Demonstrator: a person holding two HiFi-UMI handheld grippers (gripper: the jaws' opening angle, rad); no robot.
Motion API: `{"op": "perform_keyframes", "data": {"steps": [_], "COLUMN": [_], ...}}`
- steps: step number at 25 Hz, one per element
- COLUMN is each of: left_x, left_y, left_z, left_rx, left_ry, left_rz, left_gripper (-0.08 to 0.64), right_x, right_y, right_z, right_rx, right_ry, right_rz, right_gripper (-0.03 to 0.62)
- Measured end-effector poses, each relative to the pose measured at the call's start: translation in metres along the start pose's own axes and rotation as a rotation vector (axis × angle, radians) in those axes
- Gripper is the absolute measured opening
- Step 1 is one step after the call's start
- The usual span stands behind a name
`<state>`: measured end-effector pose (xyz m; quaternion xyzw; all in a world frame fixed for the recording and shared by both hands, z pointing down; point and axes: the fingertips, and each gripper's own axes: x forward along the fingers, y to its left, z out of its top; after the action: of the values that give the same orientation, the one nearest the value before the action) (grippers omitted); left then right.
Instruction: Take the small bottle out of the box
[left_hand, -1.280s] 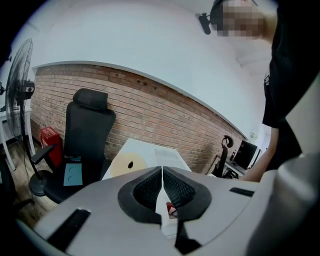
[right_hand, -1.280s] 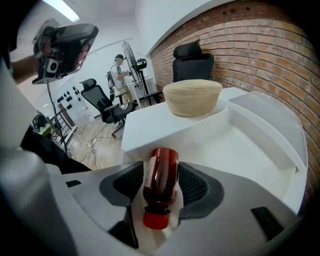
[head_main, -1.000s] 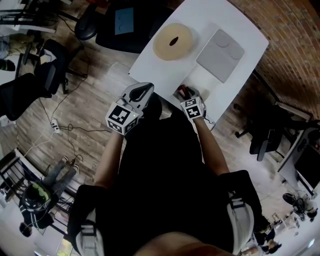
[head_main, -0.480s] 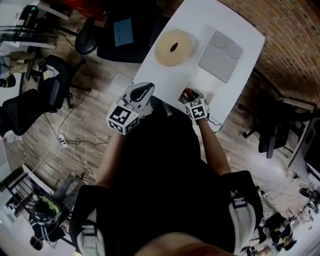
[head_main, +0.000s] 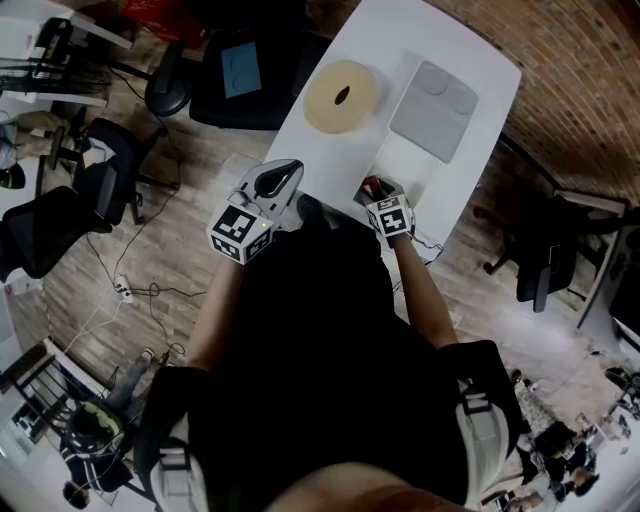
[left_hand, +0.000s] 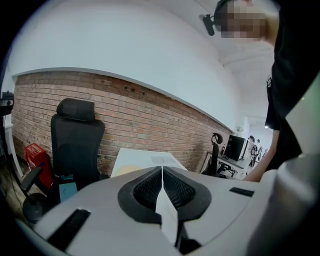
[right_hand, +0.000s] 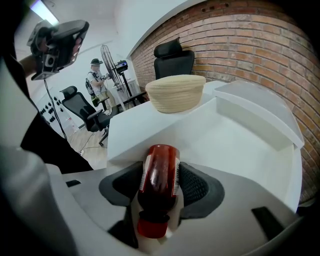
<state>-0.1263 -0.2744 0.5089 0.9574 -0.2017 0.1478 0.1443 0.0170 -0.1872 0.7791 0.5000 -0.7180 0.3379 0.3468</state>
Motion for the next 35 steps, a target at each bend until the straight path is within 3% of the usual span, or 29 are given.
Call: {"op": "perform_keyframes", "data": {"steps": [12, 25, 35], "left_x": [0.002, -0.012, -0.004], "left_y": [-0.022, -0.039, -0.063], "left_z": [-0.001, -0.002, 0.002], "left_rx": [-0.023, -0.059, -0.064], "left_ry": [-0.001, -0.01, -0.024], "left_rz": [0.052, 0.141, 0.149], "left_gripper": [0.025, 0.025, 0.025], "right_x": [0.003, -0.008, -0.027], "right_y": [-0.007, -0.005, -0.01], "right_z": [-0.007, -0.005, 0.0], "right_rx": [0.011, -0.078, -0.136], "right_ry": [0.024, 0.034, 0.014], "right_rz": [0.026, 0.072, 0.105], "right_gripper": [0.222, 0.221, 0.221]}}
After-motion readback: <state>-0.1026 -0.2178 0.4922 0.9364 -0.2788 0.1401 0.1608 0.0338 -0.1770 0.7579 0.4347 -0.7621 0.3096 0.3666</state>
